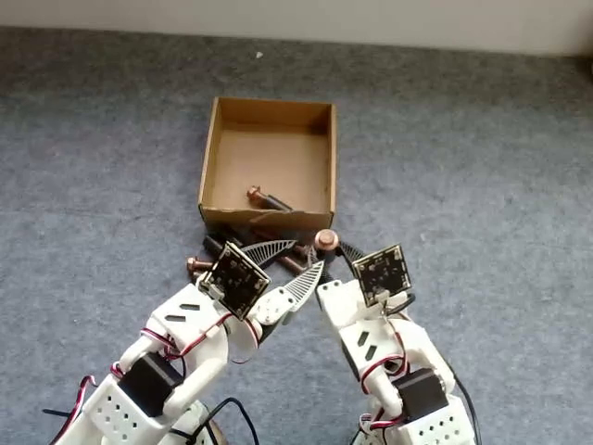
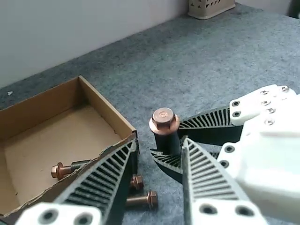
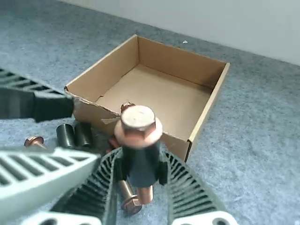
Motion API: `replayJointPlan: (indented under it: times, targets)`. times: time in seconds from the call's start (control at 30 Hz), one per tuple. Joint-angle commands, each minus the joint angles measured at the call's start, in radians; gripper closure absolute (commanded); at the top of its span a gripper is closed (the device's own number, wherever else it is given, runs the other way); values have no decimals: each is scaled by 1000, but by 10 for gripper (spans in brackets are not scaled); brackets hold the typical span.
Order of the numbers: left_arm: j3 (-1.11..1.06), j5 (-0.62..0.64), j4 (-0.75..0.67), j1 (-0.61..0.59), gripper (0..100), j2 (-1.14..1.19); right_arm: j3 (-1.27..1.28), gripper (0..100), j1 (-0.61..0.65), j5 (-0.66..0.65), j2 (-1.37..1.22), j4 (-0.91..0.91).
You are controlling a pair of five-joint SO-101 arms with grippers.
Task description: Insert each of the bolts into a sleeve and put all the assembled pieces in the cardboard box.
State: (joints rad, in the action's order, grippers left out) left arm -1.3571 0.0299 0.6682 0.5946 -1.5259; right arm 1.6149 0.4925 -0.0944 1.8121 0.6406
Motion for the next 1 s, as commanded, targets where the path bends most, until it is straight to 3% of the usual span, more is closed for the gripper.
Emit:
replayJointPlan:
  times: [0.0, 0.1, 0.27, 0.37, 0.7, 0.97]
  targets:
    - [54, -15, 2, 10, 825, -12, -61, 993, -13, -5, 19, -7]
    - [82, -57, 21, -5, 835, -12, -56, 993, -31, -5, 19, -4]
    - [133, -190, 77, -59, 950, -12, -27, 993, -116, -5, 19, -5]
    - [127, -198, 104, -157, 995, -12, -27, 993, -136, -5, 19, -4]
    - [24, -195, 135, -601, 993, -12, 4, 993, -130, -9, 19, -2]
    - [-200, -199, 132, -727, 993, -12, -15, 993, -127, -6, 8, 71]
